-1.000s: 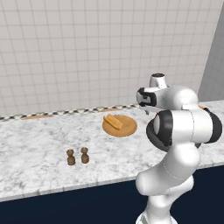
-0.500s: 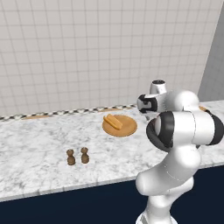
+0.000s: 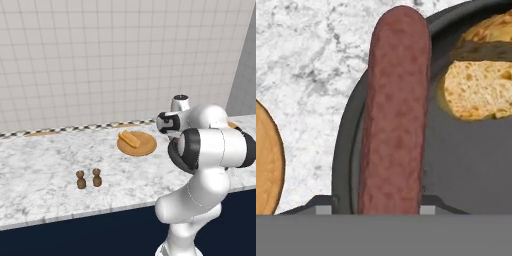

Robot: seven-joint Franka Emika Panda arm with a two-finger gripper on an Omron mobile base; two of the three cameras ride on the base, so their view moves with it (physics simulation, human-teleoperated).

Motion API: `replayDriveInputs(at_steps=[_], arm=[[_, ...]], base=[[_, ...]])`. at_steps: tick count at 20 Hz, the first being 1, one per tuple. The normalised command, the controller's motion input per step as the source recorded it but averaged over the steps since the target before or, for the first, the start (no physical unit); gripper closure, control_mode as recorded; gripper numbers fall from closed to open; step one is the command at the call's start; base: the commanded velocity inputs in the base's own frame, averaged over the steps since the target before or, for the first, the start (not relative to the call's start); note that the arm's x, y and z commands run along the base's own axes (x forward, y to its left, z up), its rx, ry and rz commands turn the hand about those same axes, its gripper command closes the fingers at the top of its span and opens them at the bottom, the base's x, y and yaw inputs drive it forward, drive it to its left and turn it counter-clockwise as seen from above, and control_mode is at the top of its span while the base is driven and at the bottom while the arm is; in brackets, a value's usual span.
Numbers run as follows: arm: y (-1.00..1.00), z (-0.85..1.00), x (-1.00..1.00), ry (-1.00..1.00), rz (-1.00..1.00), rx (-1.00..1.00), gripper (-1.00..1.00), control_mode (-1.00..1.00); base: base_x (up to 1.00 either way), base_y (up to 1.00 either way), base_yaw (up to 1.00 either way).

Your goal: Place one bun and one sausage from the bowl on each plate.

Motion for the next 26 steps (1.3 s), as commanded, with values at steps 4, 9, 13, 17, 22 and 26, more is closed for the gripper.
replayDriveInputs(at_steps=[4,9,13,17,22,26], arm=[[0.03,0.44,-0.39,-0.14,0.03,0.0,1.0,-1.0],[0.8,0.67,-0.15,-0.13,0.44,0.0,1.0,-1.0],[0.78,-0.06,0.26,-0.02,0.63,0.0,1.0,-1.0],[0.14,-0.18,0.91,-0.1,0.59,0.0,1.0,-1.0],[0.12,-0.32,0.38,0.02,0.09,-0.13,1.0,-1.0],[0.35,-0.38,0.19,0.2,0.0,-0.18,1.0,-1.0]], base=[[0.0,0.0,0.0],[0.0,0.0,0.0],[0.0,0.0,0.0],[0.0,0.0,0.0],[0.0,0.0,0.0],[0.0,0.0,0.0]])
